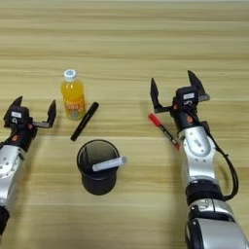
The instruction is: Move the objects on the table
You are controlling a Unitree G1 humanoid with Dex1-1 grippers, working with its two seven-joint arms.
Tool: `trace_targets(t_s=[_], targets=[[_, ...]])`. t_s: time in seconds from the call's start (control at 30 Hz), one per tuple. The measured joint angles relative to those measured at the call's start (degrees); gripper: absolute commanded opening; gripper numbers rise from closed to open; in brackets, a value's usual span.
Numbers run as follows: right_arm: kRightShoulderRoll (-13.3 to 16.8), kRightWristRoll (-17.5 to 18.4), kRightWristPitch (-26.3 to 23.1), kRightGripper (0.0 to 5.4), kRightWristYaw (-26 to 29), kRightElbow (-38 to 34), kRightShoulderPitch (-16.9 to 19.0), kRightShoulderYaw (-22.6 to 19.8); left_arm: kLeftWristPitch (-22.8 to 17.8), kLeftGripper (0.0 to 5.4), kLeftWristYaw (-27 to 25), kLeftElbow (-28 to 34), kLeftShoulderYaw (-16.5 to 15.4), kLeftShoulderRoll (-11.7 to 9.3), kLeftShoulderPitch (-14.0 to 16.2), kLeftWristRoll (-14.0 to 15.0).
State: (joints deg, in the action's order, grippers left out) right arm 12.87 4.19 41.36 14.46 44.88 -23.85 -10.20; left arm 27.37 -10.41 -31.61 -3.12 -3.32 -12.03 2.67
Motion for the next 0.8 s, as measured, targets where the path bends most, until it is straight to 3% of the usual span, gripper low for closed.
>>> trace_targets(t_s=[0.27, 0.57, 0.8], targets=[[0.02, -0.64, 3.42, 5.39, -1.57, 4.59, -0.78, 0.05, -0.59, 5.4, -5.25, 3.86, 3.1, -0.4, 2.67, 0.08], [0.02, -0.63, 4.44, 5.39, -1.69, 5.39, -1.33, 0.31, -7.17, 5.4, -15.74, 8.55, 8.59, -2.18, 6.15, 1.36], [-0.04, -0.65, 5.33, 5.39, -2.73, 5.39, -1.34, 0.81, -12.03, 5.4, -17.98, 10.01, 10.08, -4.23, 6.48, 1.31]])
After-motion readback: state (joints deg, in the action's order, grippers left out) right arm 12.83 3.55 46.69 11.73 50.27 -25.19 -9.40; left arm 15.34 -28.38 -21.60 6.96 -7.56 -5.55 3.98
